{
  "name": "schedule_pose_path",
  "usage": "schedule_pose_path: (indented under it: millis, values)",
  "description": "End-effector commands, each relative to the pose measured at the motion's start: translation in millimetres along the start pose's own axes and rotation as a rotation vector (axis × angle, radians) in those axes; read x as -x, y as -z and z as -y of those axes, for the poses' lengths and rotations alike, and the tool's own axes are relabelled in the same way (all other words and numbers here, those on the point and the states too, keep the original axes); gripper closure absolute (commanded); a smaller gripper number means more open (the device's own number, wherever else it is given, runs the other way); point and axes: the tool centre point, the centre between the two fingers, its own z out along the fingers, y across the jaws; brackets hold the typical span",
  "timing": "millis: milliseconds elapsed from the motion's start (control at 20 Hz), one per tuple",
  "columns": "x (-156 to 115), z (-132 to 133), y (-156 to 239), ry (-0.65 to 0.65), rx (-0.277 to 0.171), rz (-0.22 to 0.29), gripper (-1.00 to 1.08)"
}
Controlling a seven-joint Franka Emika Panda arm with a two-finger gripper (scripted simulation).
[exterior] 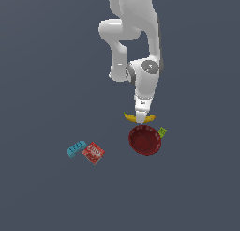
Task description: Pick up a designated object from a clutter of objects.
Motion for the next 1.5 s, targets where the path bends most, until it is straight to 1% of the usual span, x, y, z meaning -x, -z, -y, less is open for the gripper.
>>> schedule_pose_path:
  millis: [0, 250, 650, 1000, 1050, 1450]
  values:
    - [0.1, 0.0, -0.8, 0.0, 0.0, 0.0, -0.92]
    - [0.1, 0.6, -11.6, 0.002, 0.0, 0.0, -0.92]
    - [0.3, 1.3, -43.0, 0.005, 0.0, 0.0, -0.92]
    - [-0.2, 0.6, -50.5, 0.006, 0.001, -0.001, -0.92]
    - [-0.2, 0.6, -50.5, 0.006, 0.001, -0.001, 1.08]
    - [-0.2, 0.6, -50.5, 0.006, 0.001, -0.001, 1.08]
